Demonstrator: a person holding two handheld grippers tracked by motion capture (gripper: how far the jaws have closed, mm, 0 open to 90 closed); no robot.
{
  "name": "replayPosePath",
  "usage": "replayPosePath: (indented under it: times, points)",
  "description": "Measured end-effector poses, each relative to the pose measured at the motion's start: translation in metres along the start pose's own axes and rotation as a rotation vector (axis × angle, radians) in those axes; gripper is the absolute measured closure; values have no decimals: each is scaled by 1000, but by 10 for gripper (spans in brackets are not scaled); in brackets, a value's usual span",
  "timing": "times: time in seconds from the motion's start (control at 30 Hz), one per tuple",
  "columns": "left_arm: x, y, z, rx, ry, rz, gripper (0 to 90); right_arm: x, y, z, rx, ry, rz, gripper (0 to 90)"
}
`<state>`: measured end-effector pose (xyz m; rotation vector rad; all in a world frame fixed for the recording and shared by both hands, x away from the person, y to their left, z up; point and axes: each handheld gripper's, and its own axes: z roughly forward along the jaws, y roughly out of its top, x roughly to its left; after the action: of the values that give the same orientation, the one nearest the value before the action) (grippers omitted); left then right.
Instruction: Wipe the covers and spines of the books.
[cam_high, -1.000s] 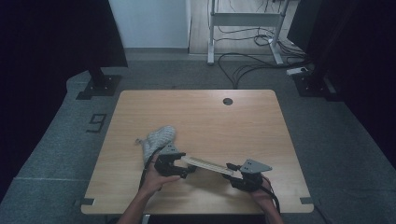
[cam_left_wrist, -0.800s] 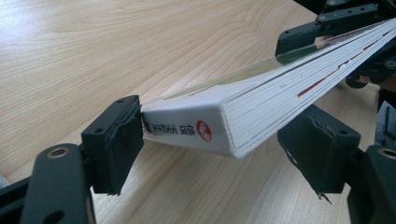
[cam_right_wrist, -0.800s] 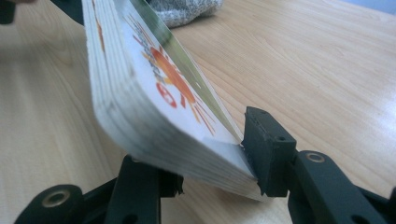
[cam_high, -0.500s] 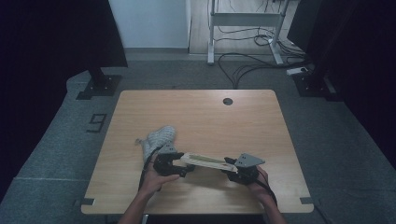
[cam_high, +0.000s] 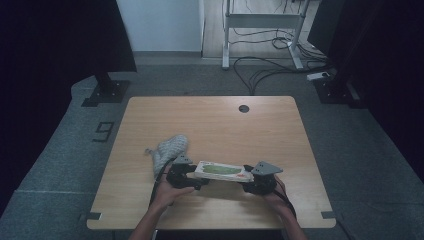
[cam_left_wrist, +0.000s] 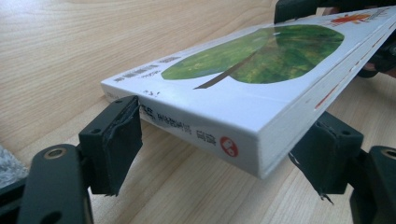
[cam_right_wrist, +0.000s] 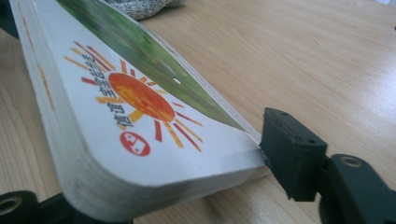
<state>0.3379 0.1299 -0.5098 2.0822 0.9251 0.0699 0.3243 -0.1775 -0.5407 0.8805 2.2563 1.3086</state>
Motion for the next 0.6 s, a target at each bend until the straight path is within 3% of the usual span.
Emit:
replayPosePath:
  times: [0.33, 0.43, 0.6]
  points:
    - [0, -3, 3, 19, -6, -12, 220, 3, -1, -6, 8, -19, 69, 293]
    - [-1, -4, 5, 31, -2, -7, 215, 3, -2, -7, 25, -17, 118, 281]
    - [-1, -5, 7, 40, -1, -8, 211, 4, -4, -9, 39, -12, 158, 268]
